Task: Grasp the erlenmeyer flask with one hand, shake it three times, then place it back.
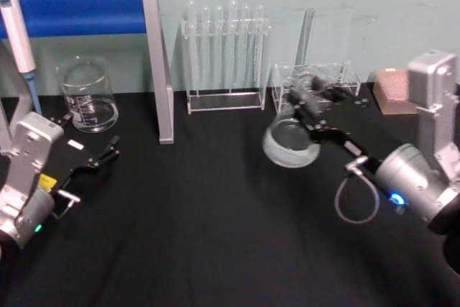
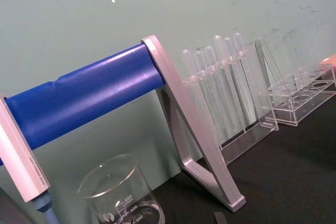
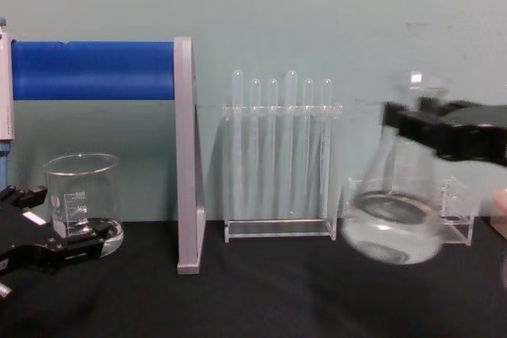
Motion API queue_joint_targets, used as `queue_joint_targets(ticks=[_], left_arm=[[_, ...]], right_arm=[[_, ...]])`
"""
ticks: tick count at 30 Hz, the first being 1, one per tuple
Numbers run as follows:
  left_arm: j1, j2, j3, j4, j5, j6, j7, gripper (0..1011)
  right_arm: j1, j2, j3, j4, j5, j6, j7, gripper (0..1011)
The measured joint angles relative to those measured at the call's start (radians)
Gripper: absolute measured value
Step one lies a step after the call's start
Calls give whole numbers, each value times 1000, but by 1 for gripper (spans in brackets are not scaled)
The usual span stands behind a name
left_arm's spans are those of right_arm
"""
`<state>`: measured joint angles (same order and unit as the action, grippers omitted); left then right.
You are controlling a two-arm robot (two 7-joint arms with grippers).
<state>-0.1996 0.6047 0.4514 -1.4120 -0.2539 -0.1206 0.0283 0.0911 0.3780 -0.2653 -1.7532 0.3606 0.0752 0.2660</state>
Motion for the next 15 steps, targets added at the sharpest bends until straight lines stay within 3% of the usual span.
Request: queue_joint_targets(ticks=[8, 15], left_arm=[[0, 0, 0, 0, 0, 0, 0, 1001], [0, 0, 0, 0, 0, 0, 0, 1001]], right_arm=[[-76, -5, 113, -41, -20, 7, -97, 449], [-118, -15, 168, -68, -34, 22, -132, 449]])
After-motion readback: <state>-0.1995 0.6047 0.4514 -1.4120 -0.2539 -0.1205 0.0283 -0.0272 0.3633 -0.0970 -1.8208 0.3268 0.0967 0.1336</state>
